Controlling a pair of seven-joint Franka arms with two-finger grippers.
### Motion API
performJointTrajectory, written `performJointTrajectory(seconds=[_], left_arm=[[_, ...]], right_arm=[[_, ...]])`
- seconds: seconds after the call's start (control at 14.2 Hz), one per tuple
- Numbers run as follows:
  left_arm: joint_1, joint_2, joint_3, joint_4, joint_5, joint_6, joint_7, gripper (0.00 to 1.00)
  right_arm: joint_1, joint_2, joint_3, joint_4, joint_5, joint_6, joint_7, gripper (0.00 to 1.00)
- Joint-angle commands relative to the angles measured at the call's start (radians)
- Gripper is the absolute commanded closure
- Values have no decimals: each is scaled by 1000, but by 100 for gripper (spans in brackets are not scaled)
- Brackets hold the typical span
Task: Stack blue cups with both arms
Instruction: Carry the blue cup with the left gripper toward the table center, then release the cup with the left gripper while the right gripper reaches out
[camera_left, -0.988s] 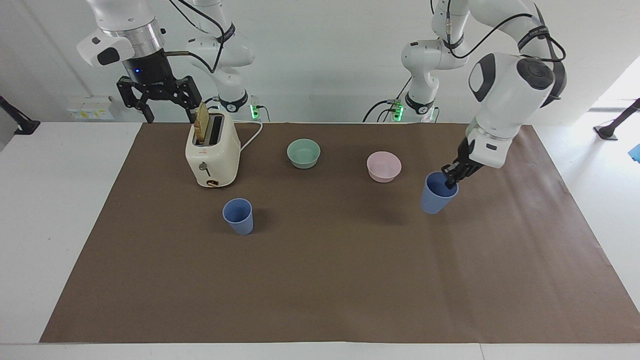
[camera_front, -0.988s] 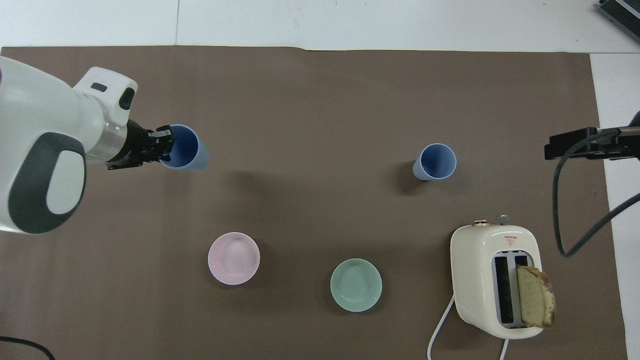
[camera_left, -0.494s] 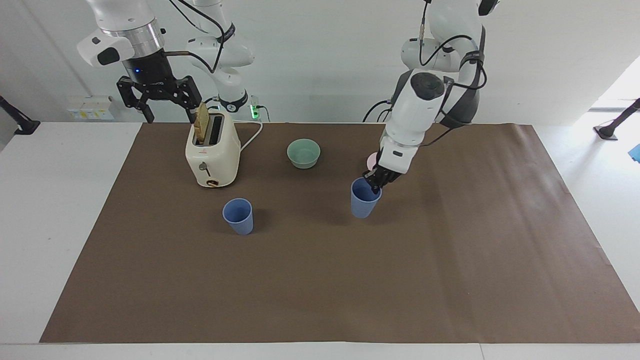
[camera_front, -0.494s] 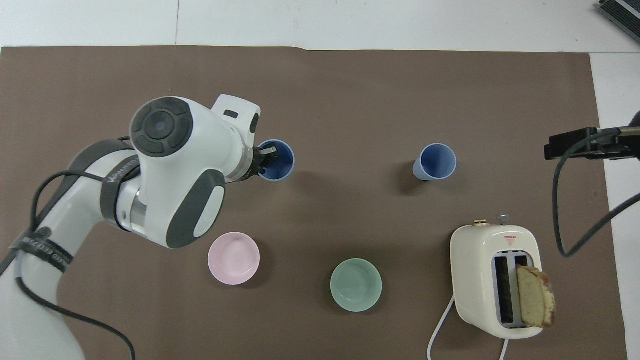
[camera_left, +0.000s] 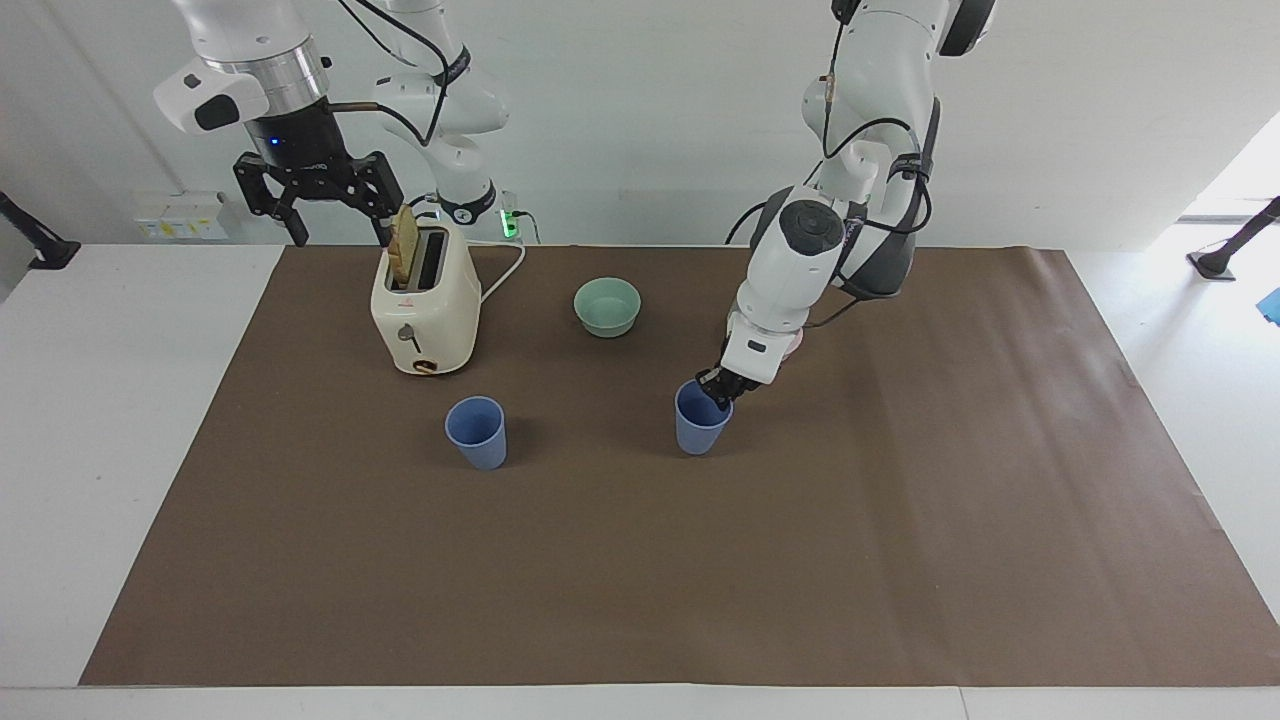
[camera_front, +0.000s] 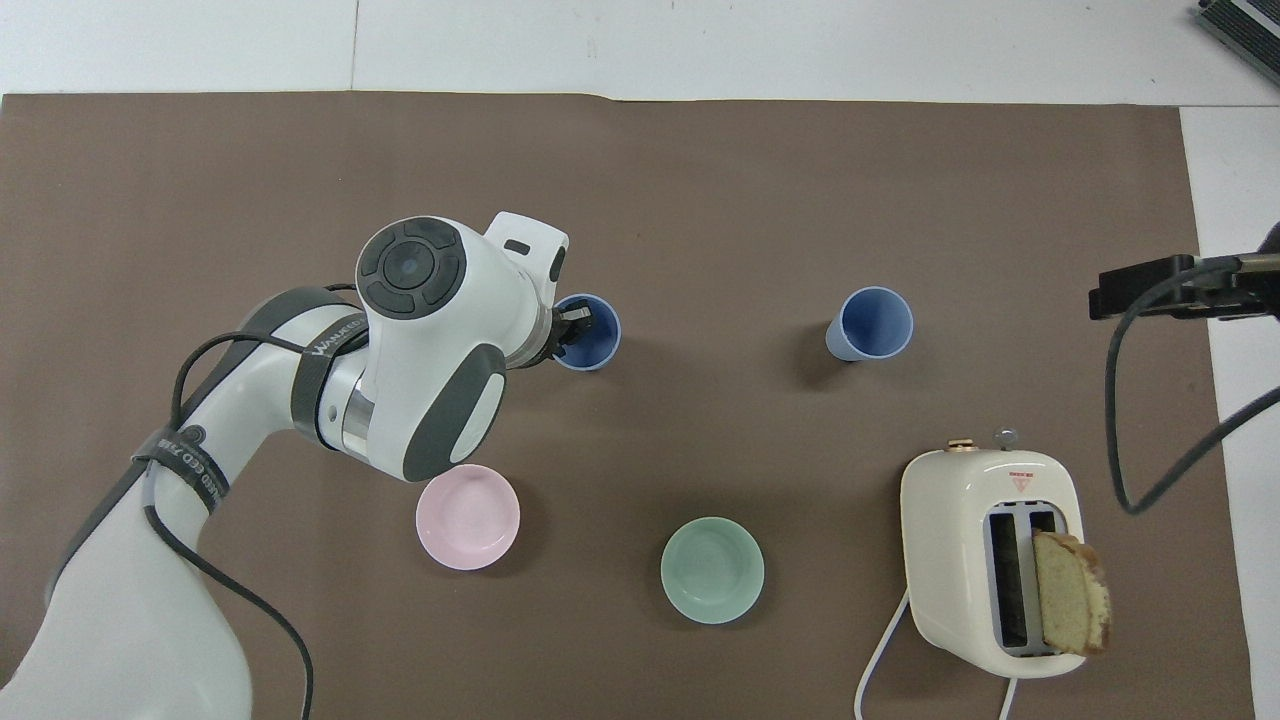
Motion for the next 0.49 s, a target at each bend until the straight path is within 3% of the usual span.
performJointTrajectory(seconds=[0.0, 0.28, 0.35, 0.42], left_arm=[[-38, 11, 19, -12, 7, 40, 2, 100], [-43, 11, 17, -26, 7, 44, 2, 100], [-40, 11, 17, -26, 7, 44, 3, 90], [-38, 11, 17, -27, 7, 42, 3, 69]], right_arm=[[-17, -22, 5, -24, 24, -6, -21, 0], [-17, -22, 5, -26, 24, -6, -21, 0], [-17, -22, 5, -24, 24, -6, -21, 0], [-17, -22, 5, -24, 24, -8, -21, 0]])
